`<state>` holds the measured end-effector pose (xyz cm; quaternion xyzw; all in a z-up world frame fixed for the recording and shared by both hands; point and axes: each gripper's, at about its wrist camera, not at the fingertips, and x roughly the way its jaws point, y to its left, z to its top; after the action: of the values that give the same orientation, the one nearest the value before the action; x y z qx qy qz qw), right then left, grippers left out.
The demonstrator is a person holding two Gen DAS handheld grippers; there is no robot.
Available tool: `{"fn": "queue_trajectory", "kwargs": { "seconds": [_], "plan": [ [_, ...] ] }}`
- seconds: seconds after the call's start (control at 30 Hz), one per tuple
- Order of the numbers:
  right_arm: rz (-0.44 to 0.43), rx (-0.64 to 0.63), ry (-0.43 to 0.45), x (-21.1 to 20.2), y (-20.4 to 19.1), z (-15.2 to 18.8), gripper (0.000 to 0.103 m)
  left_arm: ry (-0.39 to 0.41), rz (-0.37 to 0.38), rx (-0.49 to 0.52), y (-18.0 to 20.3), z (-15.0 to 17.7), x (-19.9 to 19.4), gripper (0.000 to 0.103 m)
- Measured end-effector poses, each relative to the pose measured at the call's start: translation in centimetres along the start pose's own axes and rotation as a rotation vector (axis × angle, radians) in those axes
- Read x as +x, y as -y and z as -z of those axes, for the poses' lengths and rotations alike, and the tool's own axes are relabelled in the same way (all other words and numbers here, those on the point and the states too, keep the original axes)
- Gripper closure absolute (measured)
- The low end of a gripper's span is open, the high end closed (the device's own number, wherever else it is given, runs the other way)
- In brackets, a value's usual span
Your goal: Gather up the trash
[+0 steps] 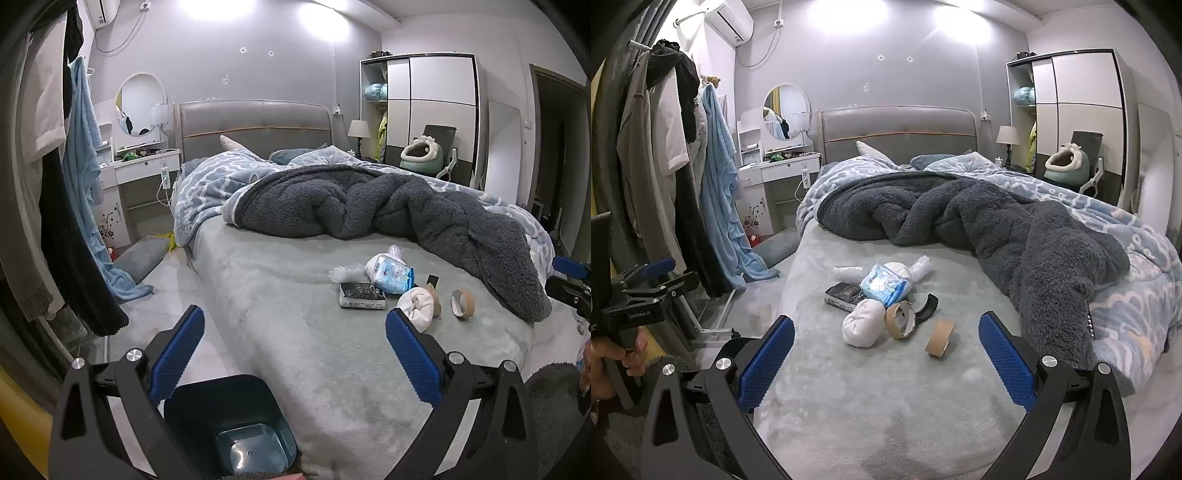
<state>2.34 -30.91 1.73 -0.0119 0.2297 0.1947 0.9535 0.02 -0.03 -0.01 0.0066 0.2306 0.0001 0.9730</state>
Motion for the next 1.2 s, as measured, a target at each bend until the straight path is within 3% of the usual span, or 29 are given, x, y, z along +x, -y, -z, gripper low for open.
{"fn": "queue_trajectory", "kwargs": {
  "seconds": [1.2],
  "plan": [
    [-0.001,0.002,-0.005,0.25,-0.06,0.02,0.002,0.000,0.003,-0.012,-0.23,0.02,0.31,0.003]
  ]
}}
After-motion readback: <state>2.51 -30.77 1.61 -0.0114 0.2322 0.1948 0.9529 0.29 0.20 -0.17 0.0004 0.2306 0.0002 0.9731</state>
